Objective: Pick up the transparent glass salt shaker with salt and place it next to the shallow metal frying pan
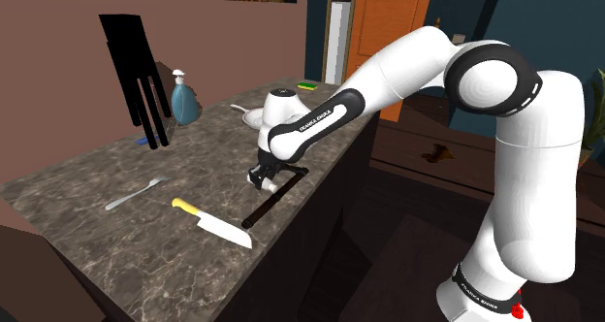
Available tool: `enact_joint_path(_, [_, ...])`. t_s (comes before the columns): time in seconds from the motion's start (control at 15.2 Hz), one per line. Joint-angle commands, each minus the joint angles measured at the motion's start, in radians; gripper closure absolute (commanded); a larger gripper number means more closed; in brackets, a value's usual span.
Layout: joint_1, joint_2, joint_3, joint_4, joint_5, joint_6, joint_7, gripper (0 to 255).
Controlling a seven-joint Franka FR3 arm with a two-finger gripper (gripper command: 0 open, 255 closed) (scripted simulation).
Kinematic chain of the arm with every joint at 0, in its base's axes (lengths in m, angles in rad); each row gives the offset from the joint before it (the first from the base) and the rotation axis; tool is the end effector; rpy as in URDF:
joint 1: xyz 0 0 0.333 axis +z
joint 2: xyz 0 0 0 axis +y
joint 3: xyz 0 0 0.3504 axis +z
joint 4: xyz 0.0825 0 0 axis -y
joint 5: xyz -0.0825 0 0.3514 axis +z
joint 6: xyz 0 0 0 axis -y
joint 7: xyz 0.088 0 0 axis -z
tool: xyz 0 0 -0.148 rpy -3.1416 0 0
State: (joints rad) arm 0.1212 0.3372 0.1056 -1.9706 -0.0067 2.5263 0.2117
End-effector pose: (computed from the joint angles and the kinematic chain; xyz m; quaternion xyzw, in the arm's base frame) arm 0.6122 0.1372 0.3370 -0.9938 -0.0052 -0.1041 0.0383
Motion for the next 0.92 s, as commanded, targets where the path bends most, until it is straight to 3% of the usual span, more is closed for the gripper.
enact_joint_path(0.0, [0.000, -0.008, 0.001, 0.003, 0.001, -0.011, 0.000, 255])
enact_joint_path(0.86, [-0.005, -0.098, 0.005, 0.065, 0.012, -0.162, -0.004, 255])
